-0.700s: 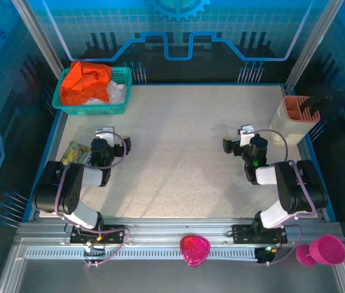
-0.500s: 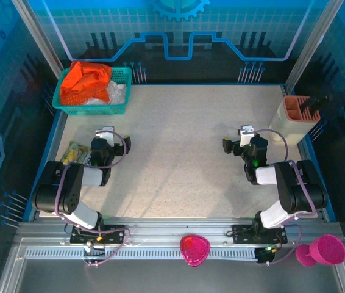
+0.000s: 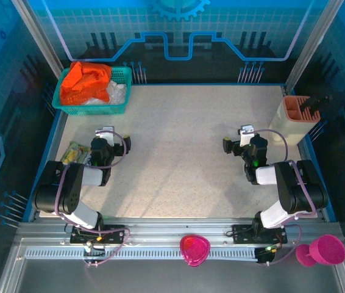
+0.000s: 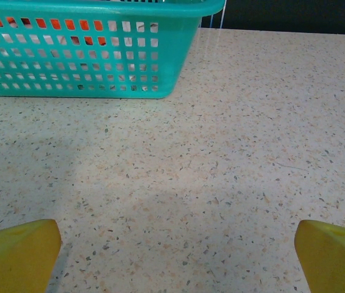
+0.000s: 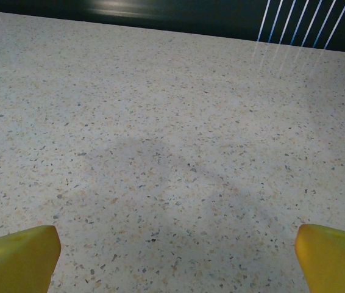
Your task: Fold and stack the t-shirts
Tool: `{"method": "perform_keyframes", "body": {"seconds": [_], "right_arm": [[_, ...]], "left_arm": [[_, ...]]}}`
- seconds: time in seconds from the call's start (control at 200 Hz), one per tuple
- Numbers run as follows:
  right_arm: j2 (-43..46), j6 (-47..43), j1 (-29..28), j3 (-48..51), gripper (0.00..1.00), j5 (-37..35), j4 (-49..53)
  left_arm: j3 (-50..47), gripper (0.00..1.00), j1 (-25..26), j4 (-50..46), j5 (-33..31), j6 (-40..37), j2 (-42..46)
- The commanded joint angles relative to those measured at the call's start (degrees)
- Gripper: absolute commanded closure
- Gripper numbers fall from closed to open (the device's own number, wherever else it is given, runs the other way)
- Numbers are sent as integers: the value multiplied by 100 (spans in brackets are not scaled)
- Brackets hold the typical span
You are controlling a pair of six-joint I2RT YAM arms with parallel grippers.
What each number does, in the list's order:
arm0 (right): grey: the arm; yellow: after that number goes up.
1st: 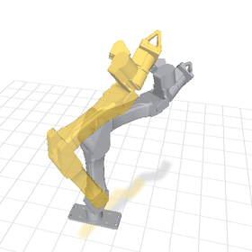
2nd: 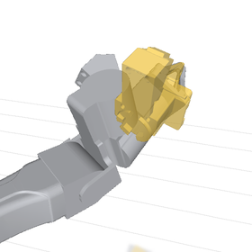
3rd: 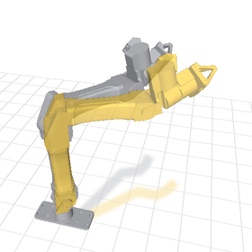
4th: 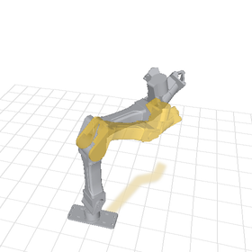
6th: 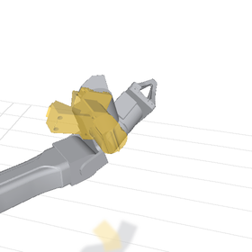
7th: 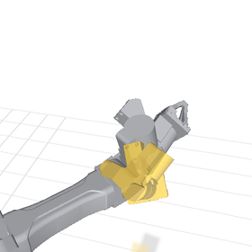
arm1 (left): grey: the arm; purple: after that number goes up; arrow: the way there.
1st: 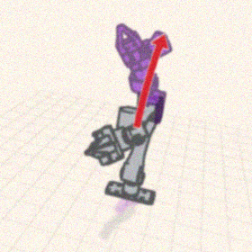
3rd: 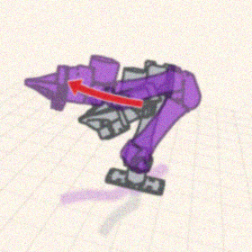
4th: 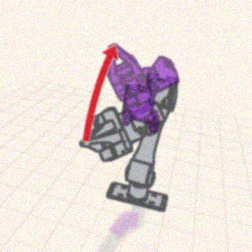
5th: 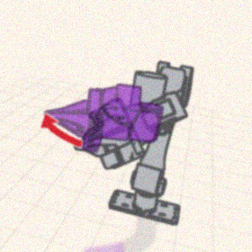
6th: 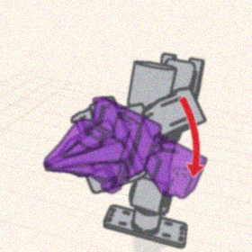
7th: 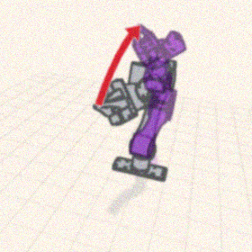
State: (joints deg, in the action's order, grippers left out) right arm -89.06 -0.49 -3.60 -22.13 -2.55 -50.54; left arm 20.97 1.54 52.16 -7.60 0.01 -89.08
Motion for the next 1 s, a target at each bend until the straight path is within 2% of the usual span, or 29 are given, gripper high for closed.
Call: {"method": "perform_keyframes", "body": {"seconds": [0.0,0.32,0.42,0.49,0.545,0.626,0.696,0.796,0.896,0.996], "right_arm": [[64,-12,52,-82,0,50,-34],[80,107,236,-25,0,419,-135],[446,129,208,-83,0,201,220],[1035,122,56,-283,0,-385,1067],[1427,292,-91,-662,0,-1011,1982],[1715,744,-137,-1549,3,-1226,3718],[1677,870,-207,-2156,6,-1201,4650],[1433,913,-436,-3087,1,-1258,5769],[1079,886,-660,-3740,0,-1209,6561],[818,883,-864,-4145,0,-1055,7068]], "left_arm": [[115,1,-57,35,184,-19,11],[113,1,-57,39,178,-23,13],[186,1,-23,-228,-110,-8,240],[418,1,136,-1172,-243,-124,807],[760,1,354,-2183,-624,-53,1366],[1453,1,519,-3698,-1057,607,1962],[2296,1,534,-5189,-1277,1389,2148],[3537,1,531,-6852,-1741,2014,1826],[4567,1,387,-7731,-1934,2177,1176],[5652,1,-11,-8263,-1522,2240,284]]}}
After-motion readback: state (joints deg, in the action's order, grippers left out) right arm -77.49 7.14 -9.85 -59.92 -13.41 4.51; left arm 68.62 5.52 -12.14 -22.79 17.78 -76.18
